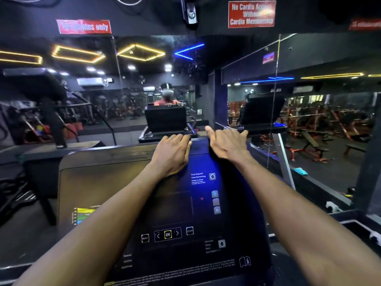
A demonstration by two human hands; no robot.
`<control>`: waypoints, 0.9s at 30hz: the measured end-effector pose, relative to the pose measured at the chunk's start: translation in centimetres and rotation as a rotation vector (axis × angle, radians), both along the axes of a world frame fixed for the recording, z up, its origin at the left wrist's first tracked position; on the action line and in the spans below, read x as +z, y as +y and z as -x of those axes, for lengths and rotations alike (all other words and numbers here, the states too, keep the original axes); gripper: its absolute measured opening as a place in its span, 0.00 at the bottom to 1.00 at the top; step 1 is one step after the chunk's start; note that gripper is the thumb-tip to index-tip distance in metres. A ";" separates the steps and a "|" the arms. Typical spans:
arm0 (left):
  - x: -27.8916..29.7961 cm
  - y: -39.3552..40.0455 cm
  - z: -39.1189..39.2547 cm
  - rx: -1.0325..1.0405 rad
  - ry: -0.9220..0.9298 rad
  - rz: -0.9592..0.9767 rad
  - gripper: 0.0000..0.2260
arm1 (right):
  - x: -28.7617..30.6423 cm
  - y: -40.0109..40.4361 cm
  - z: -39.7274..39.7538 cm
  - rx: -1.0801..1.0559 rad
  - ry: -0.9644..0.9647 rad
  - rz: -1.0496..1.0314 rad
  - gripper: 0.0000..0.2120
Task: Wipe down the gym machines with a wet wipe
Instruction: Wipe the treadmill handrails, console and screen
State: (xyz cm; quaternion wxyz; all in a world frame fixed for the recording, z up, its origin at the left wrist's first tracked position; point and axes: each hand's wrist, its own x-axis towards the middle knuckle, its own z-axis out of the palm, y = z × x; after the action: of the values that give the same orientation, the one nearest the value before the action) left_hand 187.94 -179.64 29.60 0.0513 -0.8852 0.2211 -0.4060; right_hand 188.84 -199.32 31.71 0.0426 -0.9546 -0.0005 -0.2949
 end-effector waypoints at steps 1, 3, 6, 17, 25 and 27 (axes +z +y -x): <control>0.0 0.4 0.1 0.003 0.005 0.004 0.18 | 0.1 1.0 0.1 0.028 -0.008 0.033 0.36; 0.0 0.8 0.2 -0.002 0.029 0.008 0.19 | -0.1 2.5 0.2 0.104 -0.027 0.064 0.32; 0.1 1.2 0.3 -0.022 0.049 0.003 0.20 | -0.3 1.6 0.5 0.140 -0.040 0.048 0.32; 0.9 6.5 1.6 -0.004 0.113 -0.019 0.24 | -1.3 6.6 2.2 0.102 -0.088 0.195 0.33; 1.2 13.7 2.6 0.038 0.180 0.015 0.26 | -1.4 14.0 2.4 0.104 -0.086 0.159 0.37; 1.3 15.4 2.9 0.062 0.200 0.006 0.24 | -1.3 15.5 2.7 0.145 -0.097 0.197 0.34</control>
State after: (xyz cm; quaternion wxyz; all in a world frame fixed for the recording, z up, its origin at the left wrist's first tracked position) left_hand 185.09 -164.29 30.86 0.0387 -0.9279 0.1965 -0.3146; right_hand 186.16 -183.84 30.38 -0.0301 -0.9362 -0.1005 -0.3353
